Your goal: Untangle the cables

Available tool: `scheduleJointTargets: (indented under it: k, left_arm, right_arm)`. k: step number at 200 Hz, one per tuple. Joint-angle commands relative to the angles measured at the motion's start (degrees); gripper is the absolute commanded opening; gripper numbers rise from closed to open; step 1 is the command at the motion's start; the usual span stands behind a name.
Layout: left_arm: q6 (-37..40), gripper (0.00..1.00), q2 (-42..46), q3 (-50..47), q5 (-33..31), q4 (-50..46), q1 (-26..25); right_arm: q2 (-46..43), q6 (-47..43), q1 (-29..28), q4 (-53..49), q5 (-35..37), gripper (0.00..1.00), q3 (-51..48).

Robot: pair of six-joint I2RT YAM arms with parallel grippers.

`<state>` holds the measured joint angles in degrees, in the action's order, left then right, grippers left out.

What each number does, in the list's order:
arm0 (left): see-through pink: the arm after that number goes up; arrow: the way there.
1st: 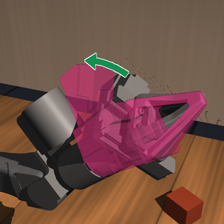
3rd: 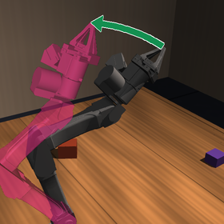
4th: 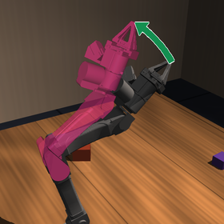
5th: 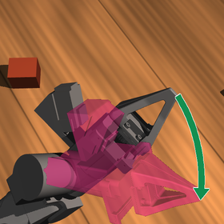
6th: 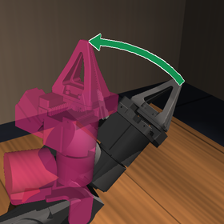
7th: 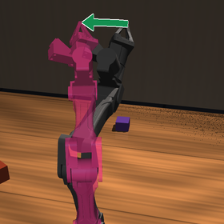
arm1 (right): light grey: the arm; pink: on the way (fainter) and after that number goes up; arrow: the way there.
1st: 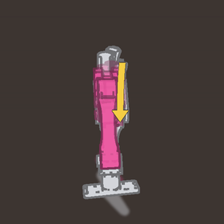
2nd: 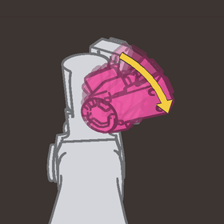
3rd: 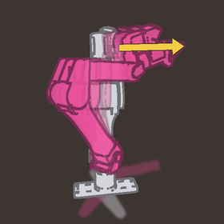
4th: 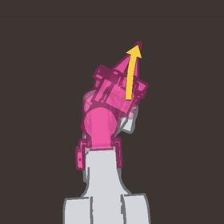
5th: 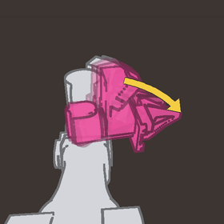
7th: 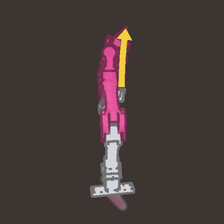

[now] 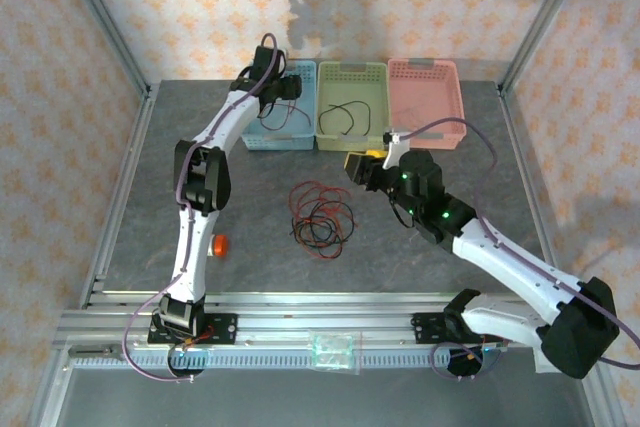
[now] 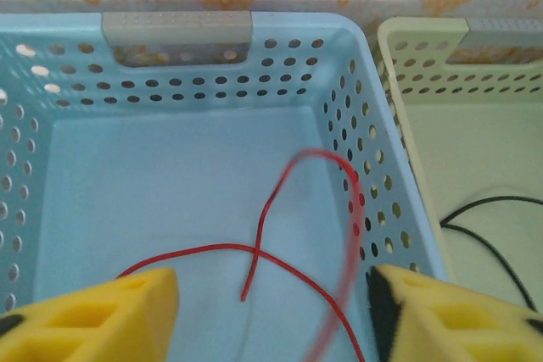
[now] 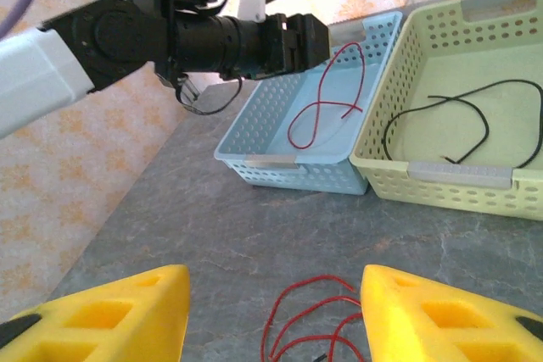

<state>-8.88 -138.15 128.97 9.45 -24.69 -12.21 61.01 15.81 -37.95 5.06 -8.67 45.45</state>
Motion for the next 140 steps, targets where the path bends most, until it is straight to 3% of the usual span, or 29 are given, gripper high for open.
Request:
scheduleJointTargets:
  k: [1,60,98,140]
  left_arm:
    - [0.61,0.68,5.95,-2.99,0.44,0.32,0.59]
    - [-0.15,0.69,22.75,-22.85,3.91,7.80,-0.81]
    - [-2.42,0.69,34.91,-37.43,6.07,12.80,-2.06]
    - [-4.74,0.68,46.35,-52.16,5.66,15.19,-5.36]
  right_arm:
    - [-0.66,0.83,-0.61,-1.18,3.14,0.55,-0.56]
    - [3.14,2.98,-0.85,-9.84,12.21,0.55,1.37]
    - [6.31,4.64,-0.98,-15.76,12.01,0.54,4.30]
    - [16.21,5.51,-1.46,-25.98,7.84,0.47,12.05]
